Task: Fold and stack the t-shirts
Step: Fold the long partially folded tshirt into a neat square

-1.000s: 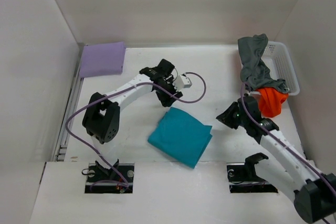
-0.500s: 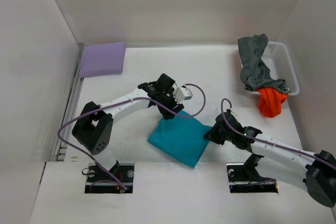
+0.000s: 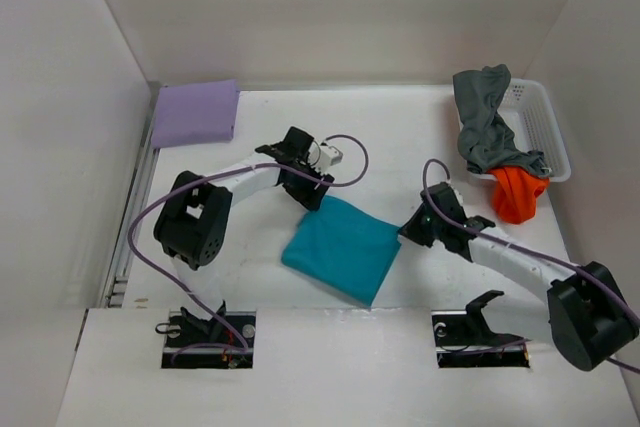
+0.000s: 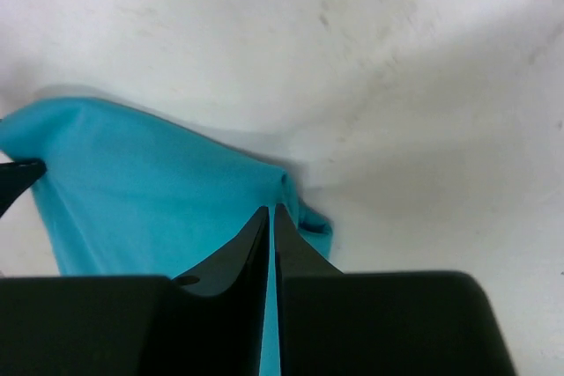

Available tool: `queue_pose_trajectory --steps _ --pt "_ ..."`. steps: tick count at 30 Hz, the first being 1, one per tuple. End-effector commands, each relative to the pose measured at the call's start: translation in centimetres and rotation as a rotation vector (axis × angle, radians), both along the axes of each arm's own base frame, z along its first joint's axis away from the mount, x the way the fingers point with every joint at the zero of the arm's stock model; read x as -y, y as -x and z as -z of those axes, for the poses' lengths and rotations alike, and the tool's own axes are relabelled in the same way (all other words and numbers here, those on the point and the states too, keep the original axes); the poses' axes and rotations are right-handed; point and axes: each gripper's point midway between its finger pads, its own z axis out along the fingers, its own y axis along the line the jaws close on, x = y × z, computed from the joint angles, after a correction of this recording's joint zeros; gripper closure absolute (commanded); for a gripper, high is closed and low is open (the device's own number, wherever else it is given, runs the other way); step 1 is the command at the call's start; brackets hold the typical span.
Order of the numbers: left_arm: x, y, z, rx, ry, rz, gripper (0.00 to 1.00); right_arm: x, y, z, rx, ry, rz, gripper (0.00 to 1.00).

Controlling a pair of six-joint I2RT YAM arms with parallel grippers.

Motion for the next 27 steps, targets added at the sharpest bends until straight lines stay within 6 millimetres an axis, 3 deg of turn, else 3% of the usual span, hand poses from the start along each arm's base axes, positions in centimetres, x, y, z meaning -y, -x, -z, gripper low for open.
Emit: queue_pose_trajectory --steps 1,4,7,9,13,16,21,27 --pt "-0.1 -1.8 -5.6 0.071 0.095 -0.089 0.45 -0.4 -2.6 -4.2 0.130 0.005 -0.076 0.90" --pt "-1.5 -0.6 -8.0 0.080 0.129 -0.114 0.39 0.7 -1.4 -5.8 0.139 0.034 -0.064 0.79" --pt "-2.5 1.2 -8.7 0.064 0.144 -0.118 0.35 1.1 0.8 -6.0 0.116 0.018 -0.043 0.66" --pt "-2.8 2.5 -8.3 0.032 0.144 -0.104 0.28 0.3 2.3 -5.6 0.089 -0.024 -0.054 0.57" --pt "-3.6 4.8 -5.8 -0.073 0.120 -0.093 0.28 -3.2 5.5 -3.6 0.016 -0.126 -0.108 0.44" --pt "-3.9 5.9 -4.2 -0.149 0.126 -0.108 0.28 -5.0 6.4 -2.1 -0.019 -0.179 -0.112 0.42" --pt "-3.0 7.5 -2.9 -0.257 0.160 -0.107 0.27 -5.8 6.7 -0.1 -0.057 -0.192 -0.083 0.42" --pt "-2.4 8.5 -0.8 -0.348 0.136 -0.102 0.27 -6.4 7.0 1.8 -0.112 -0.165 -0.114 0.53"
